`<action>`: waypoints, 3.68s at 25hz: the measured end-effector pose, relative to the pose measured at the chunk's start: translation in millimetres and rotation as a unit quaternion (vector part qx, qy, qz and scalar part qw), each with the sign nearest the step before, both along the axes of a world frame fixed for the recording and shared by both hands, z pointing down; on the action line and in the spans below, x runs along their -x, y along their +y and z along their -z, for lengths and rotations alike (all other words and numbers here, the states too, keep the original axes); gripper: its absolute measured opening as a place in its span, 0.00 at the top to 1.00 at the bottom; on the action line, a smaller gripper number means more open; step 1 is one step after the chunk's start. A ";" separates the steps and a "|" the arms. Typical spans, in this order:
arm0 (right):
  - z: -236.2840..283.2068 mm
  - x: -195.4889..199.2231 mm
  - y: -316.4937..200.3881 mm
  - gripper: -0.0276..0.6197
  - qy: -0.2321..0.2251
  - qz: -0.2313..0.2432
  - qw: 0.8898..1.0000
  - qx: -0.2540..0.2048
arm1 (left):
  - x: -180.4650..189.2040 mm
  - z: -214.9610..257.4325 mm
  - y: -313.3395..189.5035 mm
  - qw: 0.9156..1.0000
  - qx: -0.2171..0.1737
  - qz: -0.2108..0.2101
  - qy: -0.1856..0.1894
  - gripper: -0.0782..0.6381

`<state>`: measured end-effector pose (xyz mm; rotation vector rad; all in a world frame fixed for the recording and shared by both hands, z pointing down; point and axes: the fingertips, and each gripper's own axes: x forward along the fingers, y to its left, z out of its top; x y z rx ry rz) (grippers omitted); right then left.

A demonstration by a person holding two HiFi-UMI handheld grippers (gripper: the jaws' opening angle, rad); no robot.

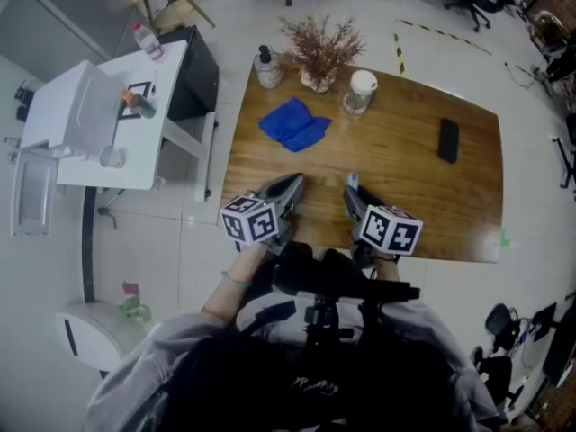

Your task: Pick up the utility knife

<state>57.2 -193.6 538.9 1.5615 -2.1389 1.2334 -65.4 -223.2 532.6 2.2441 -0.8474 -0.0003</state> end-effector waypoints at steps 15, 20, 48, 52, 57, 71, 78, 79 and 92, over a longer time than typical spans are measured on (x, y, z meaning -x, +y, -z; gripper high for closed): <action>-1.4 -0.9 -4.7 0.74 -0.001 0.004 1.000 0.006 | -3.2 3.6 -8.7 1.000 -0.005 0.007 0.005 0.88; -2.5 -1.5 -5.2 0.74 -0.002 0.005 1.000 0.007 | -6.1 4.8 -8.5 1.000 -0.008 -0.001 0.013 0.88; -71.3 -24.5 -6.8 0.68 0.122 0.025 0.991 0.047 | 18.6 1.4 -8.1 0.999 0.001 0.038 0.002 0.88; -6.6 -34.8 -10.6 0.73 0.011 -0.037 0.999 -0.004 | 14.1 -0.4 -6.1 0.999 0.004 0.034 -0.001 0.88; 48.7 -43.1 -5.3 0.91 -0.054 -0.073 0.994 -0.057 | 3.5 -3.9 -1.7 1.000 0.009 0.024 -0.001 0.88; 57.7 -37.9 7.5 0.94 -0.041 -0.050 0.996 -0.066 | -10.3 -0.7 8.9 1.000 0.007 0.009 -0.001 0.88; 57.2 -37.0 6.6 0.94 -0.030 -0.049 0.996 -0.065 | -1.9 -1.1 8.7 1.000 0.008 0.018 -0.005 0.88; 56.6 -36.6 6.4 0.94 -0.030 -0.049 0.996 -0.064 | -0.8 -1.4 8.5 1.000 0.008 0.019 -0.005 0.88; 50.0 -40.9 13.2 0.94 -0.025 -0.049 0.997 -0.053 | -2.8 -4.8 7.9 1.000 0.014 0.021 0.001 0.88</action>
